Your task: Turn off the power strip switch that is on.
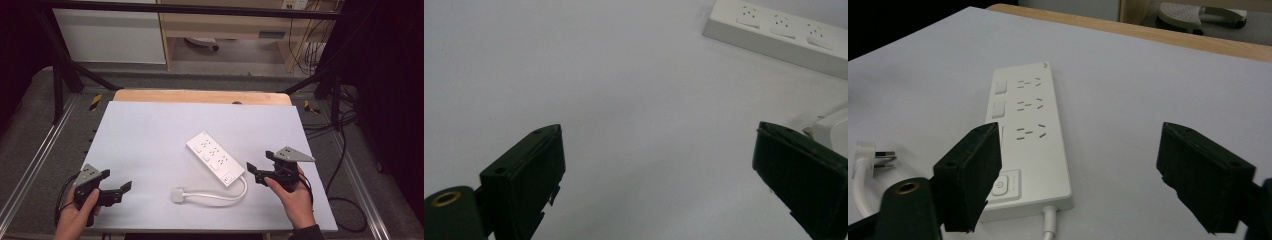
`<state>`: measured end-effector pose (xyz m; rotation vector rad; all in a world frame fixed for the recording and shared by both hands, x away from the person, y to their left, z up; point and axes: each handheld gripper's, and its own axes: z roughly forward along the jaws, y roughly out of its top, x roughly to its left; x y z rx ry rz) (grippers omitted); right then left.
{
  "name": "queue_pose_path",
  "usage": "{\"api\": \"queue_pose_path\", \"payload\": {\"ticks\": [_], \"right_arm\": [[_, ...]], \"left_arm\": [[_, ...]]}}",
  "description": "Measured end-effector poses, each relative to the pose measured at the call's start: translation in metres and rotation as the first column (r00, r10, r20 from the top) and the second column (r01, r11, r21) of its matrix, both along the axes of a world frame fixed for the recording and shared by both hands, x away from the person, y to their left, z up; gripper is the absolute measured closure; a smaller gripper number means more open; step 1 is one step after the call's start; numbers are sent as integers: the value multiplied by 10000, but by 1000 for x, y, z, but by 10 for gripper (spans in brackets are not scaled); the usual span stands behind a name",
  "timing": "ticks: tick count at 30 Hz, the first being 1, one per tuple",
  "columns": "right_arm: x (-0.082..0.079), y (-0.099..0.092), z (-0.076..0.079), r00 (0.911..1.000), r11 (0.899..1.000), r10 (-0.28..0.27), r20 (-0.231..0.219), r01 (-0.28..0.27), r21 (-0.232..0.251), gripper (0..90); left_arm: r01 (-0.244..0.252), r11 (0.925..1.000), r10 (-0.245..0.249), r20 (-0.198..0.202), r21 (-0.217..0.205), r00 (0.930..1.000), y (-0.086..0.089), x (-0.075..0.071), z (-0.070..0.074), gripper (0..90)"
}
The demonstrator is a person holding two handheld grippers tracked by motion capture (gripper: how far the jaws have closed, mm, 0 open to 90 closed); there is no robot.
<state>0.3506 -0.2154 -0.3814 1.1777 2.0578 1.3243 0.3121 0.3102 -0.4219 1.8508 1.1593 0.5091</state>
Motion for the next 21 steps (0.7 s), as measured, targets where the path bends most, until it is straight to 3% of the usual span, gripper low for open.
{"api": "queue_pose_path", "payload": {"ticks": [10, 21], "right_arm": [[4, 5, 4, 10000, 9999, 28, 46, -27, -146, 397], [6, 8, 9, 9985, 9996, 256, 481, -249, -136, 645]], "left_arm": [[39, 10000, -39, 42, 14, 10000, -1, -1, 1, 67], [-13, 10000, 14, -68, 32, 10000, -1, 0, -1, 68]]}}
